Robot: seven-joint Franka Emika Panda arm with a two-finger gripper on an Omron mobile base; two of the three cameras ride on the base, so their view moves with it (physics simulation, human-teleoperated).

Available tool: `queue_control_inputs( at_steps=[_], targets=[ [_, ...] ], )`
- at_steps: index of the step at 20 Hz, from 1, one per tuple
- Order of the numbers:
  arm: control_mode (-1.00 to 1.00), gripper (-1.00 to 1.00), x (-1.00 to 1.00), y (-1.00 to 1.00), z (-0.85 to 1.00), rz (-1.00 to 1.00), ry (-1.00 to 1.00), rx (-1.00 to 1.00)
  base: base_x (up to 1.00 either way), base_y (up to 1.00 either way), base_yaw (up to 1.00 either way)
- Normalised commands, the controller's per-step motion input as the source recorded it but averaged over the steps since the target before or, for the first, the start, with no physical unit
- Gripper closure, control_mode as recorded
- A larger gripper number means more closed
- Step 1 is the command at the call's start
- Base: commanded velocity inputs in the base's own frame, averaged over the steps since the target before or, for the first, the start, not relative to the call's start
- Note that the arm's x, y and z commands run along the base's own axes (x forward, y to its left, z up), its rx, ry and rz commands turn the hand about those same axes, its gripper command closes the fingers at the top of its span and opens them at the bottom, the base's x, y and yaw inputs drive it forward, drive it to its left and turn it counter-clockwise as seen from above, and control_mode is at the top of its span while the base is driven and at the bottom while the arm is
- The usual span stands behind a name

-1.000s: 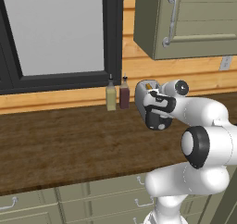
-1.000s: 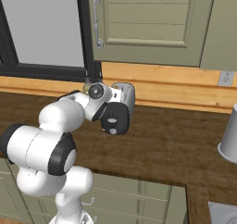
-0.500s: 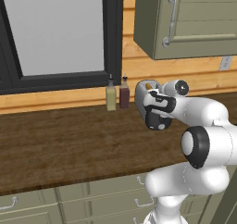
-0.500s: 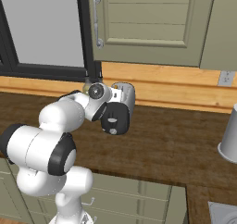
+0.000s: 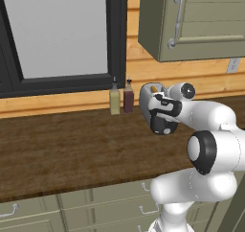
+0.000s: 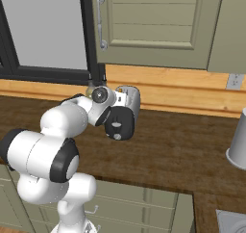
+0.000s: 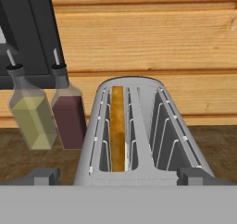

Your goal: Start the toaster. Once the lever pops up, take the bread to the plate on the dining counter.

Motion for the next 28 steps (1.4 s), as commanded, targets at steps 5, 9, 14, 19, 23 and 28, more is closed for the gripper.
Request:
queue_control_inputs(
  at_steps=[5,9,14,19,23,28],
  targets=[
    [-1.00,-1.00,0.00,0.00,0.00,0.00,0.00,0.00,0.00,0.00,0.00],
    [-1.00,-1.00,0.00,0.00,0.00,0.00,0.00,0.00,0.00,0.00,0.00],
    [-1.00,-1.00,0.00,0.00,0.00,0.00,0.00,0.00,0.00,0.00,0.00],
    [-1.00,-1.00,0.00,0.00,0.00,0.00,0.00,0.00,0.00,0.00,0.00],
    [-1.00,-1.00,0.00,0.00,0.00,0.00,0.00,0.00,0.00,0.00,0.00],
    [-1.00,-1.00,0.00,0.00,0.00,0.00,0.00,0.00,0.00,0.00,0.00]
  ],
)
